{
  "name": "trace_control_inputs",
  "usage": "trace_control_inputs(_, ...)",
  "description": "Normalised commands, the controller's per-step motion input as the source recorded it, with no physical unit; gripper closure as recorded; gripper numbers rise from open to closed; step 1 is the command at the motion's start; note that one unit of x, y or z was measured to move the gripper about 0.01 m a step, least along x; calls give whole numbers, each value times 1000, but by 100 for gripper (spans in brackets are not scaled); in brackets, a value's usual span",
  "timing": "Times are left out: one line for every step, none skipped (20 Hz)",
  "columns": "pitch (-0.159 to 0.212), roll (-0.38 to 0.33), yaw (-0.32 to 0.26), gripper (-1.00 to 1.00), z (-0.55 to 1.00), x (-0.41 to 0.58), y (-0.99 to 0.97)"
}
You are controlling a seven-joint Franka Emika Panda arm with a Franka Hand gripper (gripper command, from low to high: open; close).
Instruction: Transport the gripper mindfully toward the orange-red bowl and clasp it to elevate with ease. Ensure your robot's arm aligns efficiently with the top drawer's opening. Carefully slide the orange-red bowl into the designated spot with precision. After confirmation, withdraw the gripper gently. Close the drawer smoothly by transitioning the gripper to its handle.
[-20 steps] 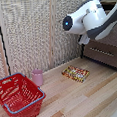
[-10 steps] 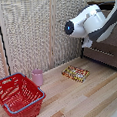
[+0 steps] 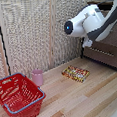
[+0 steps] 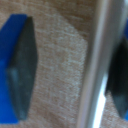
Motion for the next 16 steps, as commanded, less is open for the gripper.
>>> trace_control_inputs(87,0,0,100,160,83,-97)
trace_control_inputs(88,0,0,100,137,117,-160)
trace_control_inputs(79,0,0,100,169,229,-283)
trace_control_inputs(57,0,0,100,237,366,-391)
trace_control_inputs(52,0,22,100,260,386,-503)
trace_control_inputs(47,0,33,100,297,414,-571)
trace_control_inputs(24,0,47,100,386,403,-609)
trace_control_inputs(27,5,50,100,403,389,-637)
trace_control_inputs(15,3,49,100,437,383,-631)
trace_control_inputs(10,0,53,100,460,377,-611)
trace_control_inputs(0,0,51,100,511,371,-600)
trace_control_inputs(0,0,49,100,486,374,-583)
trace_control_inputs(0,0,36,100,503,337,-574)
trace_control_inputs(2,0,27,100,509,357,-583)
trace_control_inputs(2,0,29,100,503,357,-594)
trace_control_inputs(0,0,25,100,506,329,-626)
